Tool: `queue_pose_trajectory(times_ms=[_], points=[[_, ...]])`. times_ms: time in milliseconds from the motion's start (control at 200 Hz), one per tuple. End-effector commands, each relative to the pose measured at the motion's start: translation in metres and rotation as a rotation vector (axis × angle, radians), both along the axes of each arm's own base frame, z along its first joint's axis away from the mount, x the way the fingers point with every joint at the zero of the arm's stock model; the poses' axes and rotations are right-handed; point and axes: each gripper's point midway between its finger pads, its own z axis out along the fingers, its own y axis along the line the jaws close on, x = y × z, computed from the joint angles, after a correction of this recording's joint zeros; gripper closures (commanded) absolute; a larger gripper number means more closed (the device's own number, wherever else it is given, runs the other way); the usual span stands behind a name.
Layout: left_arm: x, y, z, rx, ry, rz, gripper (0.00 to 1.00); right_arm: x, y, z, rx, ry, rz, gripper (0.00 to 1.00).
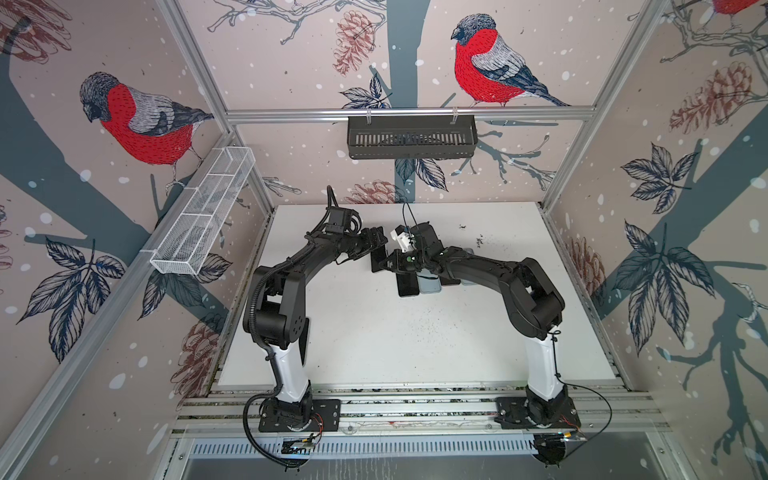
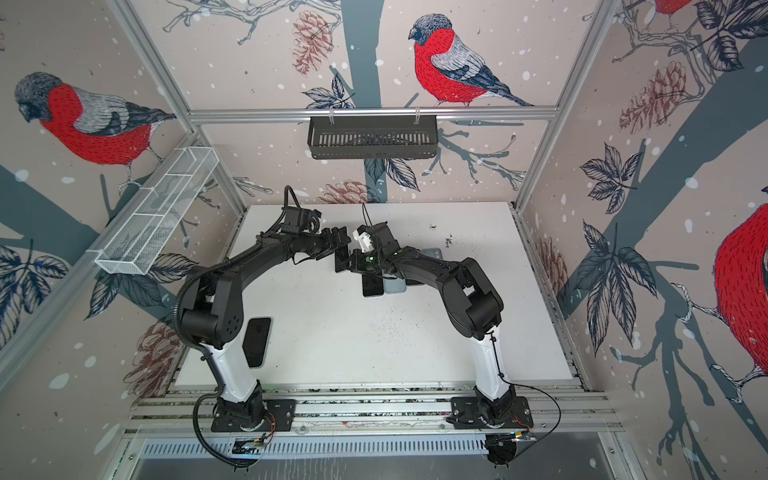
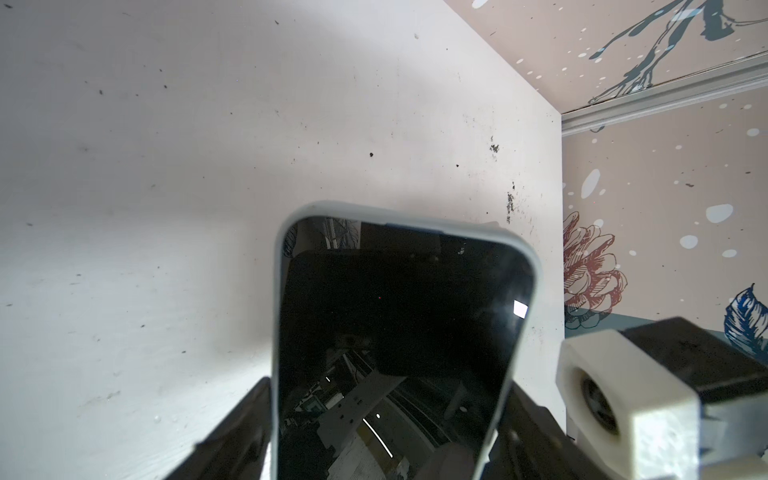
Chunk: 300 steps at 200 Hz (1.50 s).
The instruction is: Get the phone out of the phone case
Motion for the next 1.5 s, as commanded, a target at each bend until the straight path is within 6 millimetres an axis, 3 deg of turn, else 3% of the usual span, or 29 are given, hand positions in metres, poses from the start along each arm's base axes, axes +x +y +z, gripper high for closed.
queue_pose_trajectory(times_ms=[0, 175, 310, 510, 801, 991, 1106, 1276, 1316, 1341, 1496], points=[[0.007, -0.013, 0.038, -0.099, -0.123, -0.041, 0.52, 0.001, -0.003, 0.014, 0.014, -0.036, -0.002, 1.0], [0.008, -0.018, 0.071, -0.16, -0.213, -0.057, 0.18, -0.005, -0.015, 0.019, -0.01, -0.058, 0.007, 1.0], [0.008, -0.021, 0.1, -0.217, -0.292, -0.084, 0.01, -0.008, -0.034, 0.024, -0.051, -0.097, 0.004, 1.0], [0.009, -0.018, 0.135, -0.232, -0.391, -0.122, 0.01, -0.001, -0.082, 0.037, -0.091, -0.147, -0.046, 1.0], [0.011, -0.015, 0.155, -0.152, -0.485, -0.227, 0.02, 0.013, -0.163, 0.065, -0.136, -0.284, -0.144, 1.0], [0.007, -0.021, 0.175, -0.13, -0.569, -0.319, 0.02, 0.013, -0.195, 0.086, -0.119, -0.408, -0.162, 1.0], [0.008, -0.021, 0.182, -0.105, -0.605, -0.342, 0.01, 0.003, -0.201, 0.108, -0.096, -0.607, -0.13, 1.0], [-0.003, -0.031, 0.195, -0.158, -0.639, -0.432, 0.02, -0.032, -0.201, 0.146, -0.018, -0.957, -0.052, 1.0], [-0.004, -0.031, 0.194, -0.158, -0.638, -0.436, 0.02, -0.036, -0.202, 0.146, -0.015, -0.999, -0.043, 1.0], [-0.005, -0.032, 0.195, -0.159, -0.643, -0.446, 0.03, -0.042, -0.204, 0.158, -0.007, -1.049, -0.046, 1.0], [-0.027, -0.045, 0.203, -0.198, -0.685, -0.543, 0.03, -0.055, -0.2, 0.163, 0.02, -1.109, 0.011, 1.0]])
